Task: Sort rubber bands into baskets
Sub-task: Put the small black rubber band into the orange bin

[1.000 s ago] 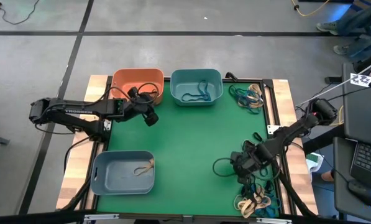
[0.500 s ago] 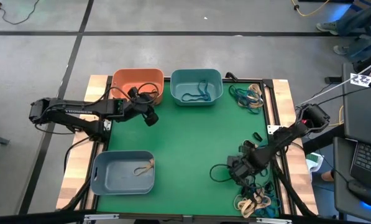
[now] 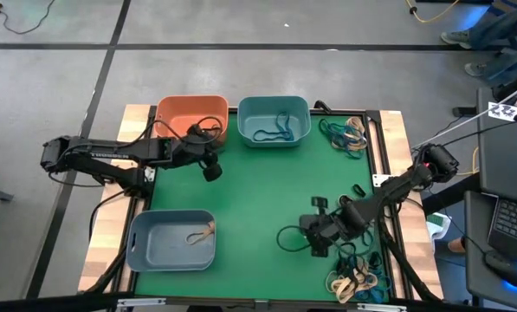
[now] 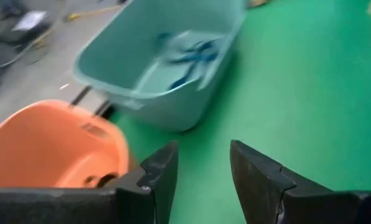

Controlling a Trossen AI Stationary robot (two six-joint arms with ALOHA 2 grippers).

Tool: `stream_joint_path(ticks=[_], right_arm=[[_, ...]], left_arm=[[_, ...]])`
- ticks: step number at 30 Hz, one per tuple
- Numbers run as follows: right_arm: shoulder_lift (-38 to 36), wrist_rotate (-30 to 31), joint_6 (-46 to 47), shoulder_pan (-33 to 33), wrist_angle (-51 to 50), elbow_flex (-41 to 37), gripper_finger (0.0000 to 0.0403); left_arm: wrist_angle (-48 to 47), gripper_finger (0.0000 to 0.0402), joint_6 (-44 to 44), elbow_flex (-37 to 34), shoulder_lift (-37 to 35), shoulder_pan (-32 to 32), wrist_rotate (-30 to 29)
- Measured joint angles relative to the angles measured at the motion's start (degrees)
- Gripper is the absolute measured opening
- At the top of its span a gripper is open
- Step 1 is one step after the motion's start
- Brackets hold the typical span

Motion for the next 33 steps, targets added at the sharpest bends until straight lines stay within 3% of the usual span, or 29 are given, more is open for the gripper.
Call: stream_joint_path(ticks=[3, 8, 19, 33], right_arm=[[-0.04, 5.69, -4.06, -1.73, 2.75, 0.97, 0.0017], [-0.04, 9.42, -8.22, -5.36, 7.01, 0.97, 0.0014], [-0.04, 9.19, -18.91, -14.1, 21.46, 0.59, 0.0011], [0.05, 10.1, -22.48, -16.2, 33.73, -2.99, 0.0012]], left_arm=[[1.93, 0.0143, 1.55, 0.0, 0.0, -1.79, 3.13], [6.98, 0.0143, 5.46, 0.0, 0.0, -5.82, 4.53], [14.19, 0.0143, 12.15, 0.0, 0.0, -13.24, 4.6], [18.08, 0.0143, 14.37, 0.02, 2.32, -15.0, 4.59]])
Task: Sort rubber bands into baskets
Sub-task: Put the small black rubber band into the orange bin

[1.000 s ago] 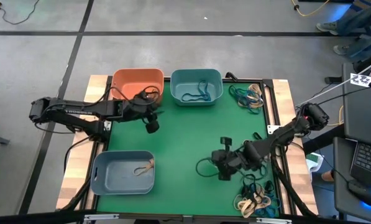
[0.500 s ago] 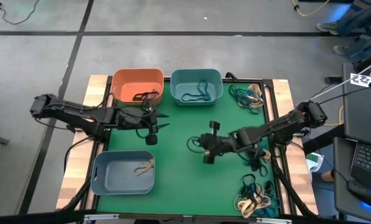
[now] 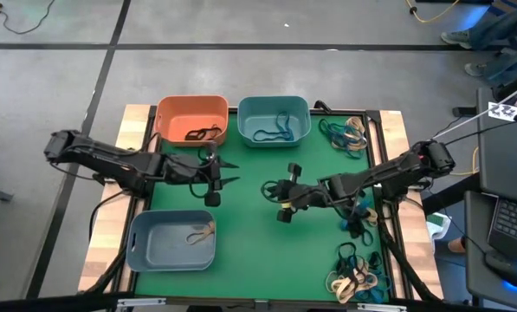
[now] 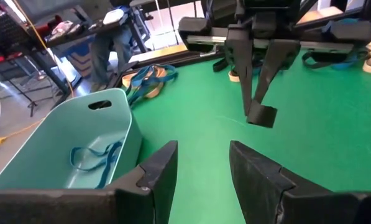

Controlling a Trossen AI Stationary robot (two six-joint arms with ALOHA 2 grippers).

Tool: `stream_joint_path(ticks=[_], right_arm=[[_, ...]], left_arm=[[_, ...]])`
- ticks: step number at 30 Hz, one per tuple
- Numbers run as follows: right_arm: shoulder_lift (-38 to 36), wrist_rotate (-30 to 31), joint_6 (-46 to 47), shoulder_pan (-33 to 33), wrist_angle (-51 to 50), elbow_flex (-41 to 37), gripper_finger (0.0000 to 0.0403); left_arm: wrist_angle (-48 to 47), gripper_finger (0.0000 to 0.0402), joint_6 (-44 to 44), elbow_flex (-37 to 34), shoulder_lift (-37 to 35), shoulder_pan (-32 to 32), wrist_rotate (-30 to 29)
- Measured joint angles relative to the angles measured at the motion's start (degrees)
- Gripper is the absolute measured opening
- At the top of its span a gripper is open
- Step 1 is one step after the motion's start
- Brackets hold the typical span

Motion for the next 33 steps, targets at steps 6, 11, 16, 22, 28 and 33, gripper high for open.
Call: stream_joint_path(ticks=[6, 11, 16, 22, 28, 33], right_arm=[[0.85, 0.07, -0.35, 0.01, 0.57, -0.08, 0.0012], [1.63, 0.37, -0.76, 0.02, 1.42, -0.06, 0.0012], [1.62, 0.39, -0.76, 0.02, 2.51, -0.06, 0.0012], [1.62, 0.39, -0.76, 0.02, 3.69, -0.06, 0.0012], [1.62, 0.39, -0.76, 0.02, 4.2, -0.06, 0.0012], [1.62, 0.39, -0.73, 0.02, 5.18, -0.06, 0.0012]], left_arm=[[7.43, 0.0143, 1.88, 0.0, 5.36, 0.0, 2.36], [13.39, 0.0143, 4.17, 0.02, 10.46, -0.09, 7.88], [17.65, 0.0143, 5.92, 0.02, 14.17, -0.11, 9.79], [22.3, 0.0143, 6.58, 0.02, 17.32, -0.37, 10.61], [22.85, 0.0143, 8.28, 0.02, 17.98, -1.24, 11.27], [22.9, 0.0143, 9.74, 0.02, 17.98, -1.94, 11.28]])
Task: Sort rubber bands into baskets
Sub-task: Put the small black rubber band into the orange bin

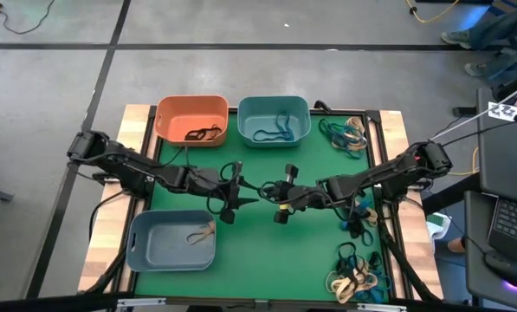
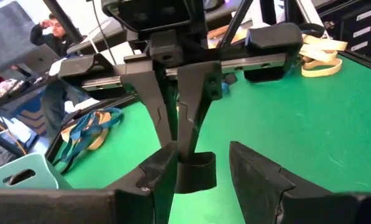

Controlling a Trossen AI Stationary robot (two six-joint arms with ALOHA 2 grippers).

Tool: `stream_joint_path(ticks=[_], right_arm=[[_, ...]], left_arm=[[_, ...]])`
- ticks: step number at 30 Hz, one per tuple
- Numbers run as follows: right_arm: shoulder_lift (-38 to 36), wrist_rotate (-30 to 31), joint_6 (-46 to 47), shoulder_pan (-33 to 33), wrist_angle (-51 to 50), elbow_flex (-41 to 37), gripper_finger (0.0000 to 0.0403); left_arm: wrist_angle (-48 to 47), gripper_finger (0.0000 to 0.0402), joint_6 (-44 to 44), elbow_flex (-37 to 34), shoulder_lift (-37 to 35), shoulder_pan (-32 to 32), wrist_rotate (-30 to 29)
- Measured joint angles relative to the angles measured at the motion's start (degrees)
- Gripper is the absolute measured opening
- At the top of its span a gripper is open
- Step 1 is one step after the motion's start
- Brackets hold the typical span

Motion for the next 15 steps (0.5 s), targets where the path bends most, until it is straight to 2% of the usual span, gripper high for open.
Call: stream_joint_path(ticks=[15], right_arm=[[0.0, -0.02, 0.0, 0.0, -0.28, 0.0, 0.0012]], left_arm=[[-1.91, 0.0143, 1.22, 0.0, 0.0, 1.41, 0.07]])
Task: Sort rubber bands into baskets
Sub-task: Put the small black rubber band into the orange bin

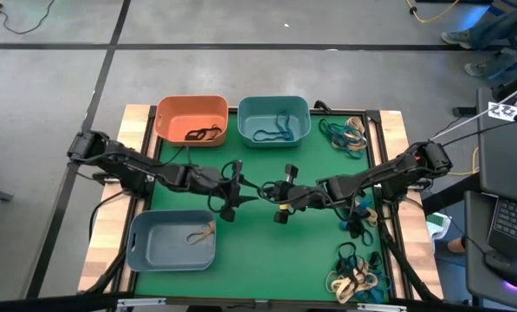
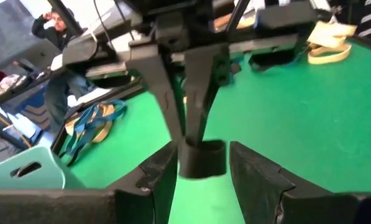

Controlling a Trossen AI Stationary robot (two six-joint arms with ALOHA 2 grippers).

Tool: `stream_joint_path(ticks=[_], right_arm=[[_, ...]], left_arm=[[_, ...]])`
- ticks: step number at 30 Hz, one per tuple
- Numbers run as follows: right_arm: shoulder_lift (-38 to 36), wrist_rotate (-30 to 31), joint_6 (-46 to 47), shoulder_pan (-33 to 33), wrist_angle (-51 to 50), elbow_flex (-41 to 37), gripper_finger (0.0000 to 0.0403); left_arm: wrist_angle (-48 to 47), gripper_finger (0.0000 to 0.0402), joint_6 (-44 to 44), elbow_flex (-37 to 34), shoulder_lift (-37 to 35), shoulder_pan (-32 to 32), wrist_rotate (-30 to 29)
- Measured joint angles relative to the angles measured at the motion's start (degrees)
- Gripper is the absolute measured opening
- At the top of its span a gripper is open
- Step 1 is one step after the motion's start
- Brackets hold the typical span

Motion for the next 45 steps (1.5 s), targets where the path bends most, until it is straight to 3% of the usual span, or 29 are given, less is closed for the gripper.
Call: stream_joint_path(ticks=[12, 21, 45], right_arm=[[-0.02, 0.0, 0.02, 0.0, -1.7, 0.02, 0.0012], [-0.02, 0.0, 0.04, 0.0, -2.33, 0.02, 0.0012], [-0.02, 0.02, 0.23, 0.02, -3.43, 0.02, 0.0012]], left_arm=[[-3.19, 0.0143, -0.24, 0.0, 0.05, 2.49, -0.01], [0.63, 0.0143, 1.11, -0.02, 5.32, 2.82, -0.01], [1.07, 0.0143, -3.24, 1.57, 4.28, 0.17, 0.06]])
